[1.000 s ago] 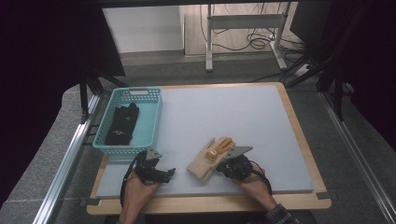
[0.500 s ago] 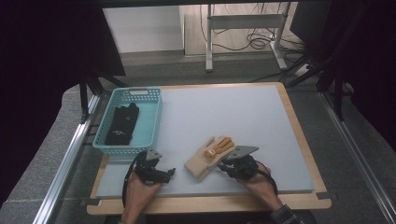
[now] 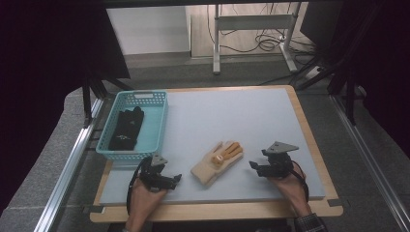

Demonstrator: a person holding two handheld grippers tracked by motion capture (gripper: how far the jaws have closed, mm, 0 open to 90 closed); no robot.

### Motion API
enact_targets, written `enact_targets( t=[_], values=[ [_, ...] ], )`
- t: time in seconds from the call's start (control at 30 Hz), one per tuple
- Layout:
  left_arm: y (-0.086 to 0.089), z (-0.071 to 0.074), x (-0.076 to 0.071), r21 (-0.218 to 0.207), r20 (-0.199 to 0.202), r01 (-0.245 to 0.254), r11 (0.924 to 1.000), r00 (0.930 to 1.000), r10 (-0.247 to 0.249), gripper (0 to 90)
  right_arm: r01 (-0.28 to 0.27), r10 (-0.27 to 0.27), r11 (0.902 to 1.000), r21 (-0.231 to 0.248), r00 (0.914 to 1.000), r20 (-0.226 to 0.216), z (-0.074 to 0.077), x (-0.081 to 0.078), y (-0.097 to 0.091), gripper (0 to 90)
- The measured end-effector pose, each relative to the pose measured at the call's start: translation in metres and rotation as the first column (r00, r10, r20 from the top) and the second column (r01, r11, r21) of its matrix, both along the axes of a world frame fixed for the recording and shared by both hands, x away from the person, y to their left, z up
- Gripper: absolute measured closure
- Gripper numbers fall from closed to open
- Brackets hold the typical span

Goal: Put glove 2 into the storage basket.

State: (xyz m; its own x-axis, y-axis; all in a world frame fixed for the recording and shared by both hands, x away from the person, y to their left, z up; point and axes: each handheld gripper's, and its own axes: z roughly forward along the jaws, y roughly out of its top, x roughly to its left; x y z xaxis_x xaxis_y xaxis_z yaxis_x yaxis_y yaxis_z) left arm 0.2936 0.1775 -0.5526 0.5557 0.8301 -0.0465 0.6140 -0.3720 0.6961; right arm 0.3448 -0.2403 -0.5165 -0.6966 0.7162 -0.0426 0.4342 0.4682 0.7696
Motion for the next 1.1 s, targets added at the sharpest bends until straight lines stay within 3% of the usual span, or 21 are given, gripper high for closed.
enact_targets(
  t=[0.2,0.47,0.6,1.1],
  values=[
    [0.0,0.0,0.0,0.0,0.0,0.0,1.0,1.0,0.0,1.3,0.048,-0.048,0.9986,-0.023,0.9988,0.01,-0.002,0.003,-0.011,18.5],
    [0.0,0.0,0.0,-0.001,0.0,0.0,1.0,1.0,0.0,1.3,0.072,-0.074,0.994,-0.082,0.9972,-0.014,-0.014,0.007,-0.015,10.1],
    [0.0,0.0,0.0,-0.001,0.0,-0.001,1.0,1.0,0.001,1.3,0.082,-0.085,0.9949,-0.059,0.9948,-0.055,-0.015,0.011,-0.018,8.6],
    [0.0,0.0,0.0,0.0,-0.004,0.0,1.0,1.0,0.0,1.4,0.085,-0.088,0.9945,-0.062,0.9949,-0.048,-0.016,0.01,-0.018,8.5]
  ],
)
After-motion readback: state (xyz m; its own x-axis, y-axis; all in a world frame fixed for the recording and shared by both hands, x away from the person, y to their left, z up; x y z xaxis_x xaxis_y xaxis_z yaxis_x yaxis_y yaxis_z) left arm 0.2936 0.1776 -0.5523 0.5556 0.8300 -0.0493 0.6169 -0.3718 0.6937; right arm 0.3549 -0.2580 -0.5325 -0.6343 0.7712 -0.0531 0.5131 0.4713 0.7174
